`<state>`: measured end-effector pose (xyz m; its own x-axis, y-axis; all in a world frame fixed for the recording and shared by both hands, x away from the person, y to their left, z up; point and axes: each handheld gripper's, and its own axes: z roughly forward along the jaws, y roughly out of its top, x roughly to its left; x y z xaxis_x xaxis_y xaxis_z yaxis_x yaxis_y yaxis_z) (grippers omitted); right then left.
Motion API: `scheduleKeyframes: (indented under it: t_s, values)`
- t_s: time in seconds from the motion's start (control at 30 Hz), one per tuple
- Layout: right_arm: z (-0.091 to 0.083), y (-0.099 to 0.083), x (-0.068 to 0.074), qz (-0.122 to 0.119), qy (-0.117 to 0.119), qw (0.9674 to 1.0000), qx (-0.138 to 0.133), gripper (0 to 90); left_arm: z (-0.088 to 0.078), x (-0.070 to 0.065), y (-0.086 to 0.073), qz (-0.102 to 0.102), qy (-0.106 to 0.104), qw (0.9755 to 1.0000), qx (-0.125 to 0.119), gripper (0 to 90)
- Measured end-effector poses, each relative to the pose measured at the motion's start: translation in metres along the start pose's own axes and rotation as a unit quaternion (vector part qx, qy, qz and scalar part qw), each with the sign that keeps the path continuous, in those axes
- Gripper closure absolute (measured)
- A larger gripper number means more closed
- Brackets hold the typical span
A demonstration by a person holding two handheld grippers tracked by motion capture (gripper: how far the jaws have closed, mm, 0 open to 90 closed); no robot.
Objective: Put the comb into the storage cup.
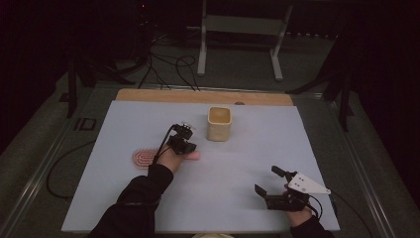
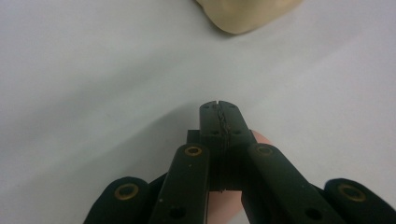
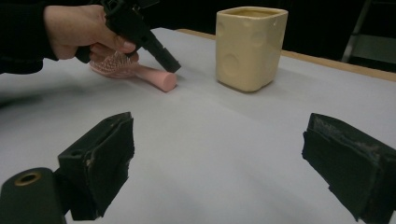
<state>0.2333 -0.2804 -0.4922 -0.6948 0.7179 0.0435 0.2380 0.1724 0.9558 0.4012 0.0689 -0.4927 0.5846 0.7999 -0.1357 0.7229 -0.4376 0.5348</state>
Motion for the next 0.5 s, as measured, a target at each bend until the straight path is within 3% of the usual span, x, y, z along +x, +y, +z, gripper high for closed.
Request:
scheduleKeyframes:
  t_s: [0.5]
  values:
    - [0.0,0.0,0.0,-0.001,-0.001,1.0,0.003,9.0,-0.002,-0.016,-0.015,0.028,-0.022,0.9993,0.011,90.0]
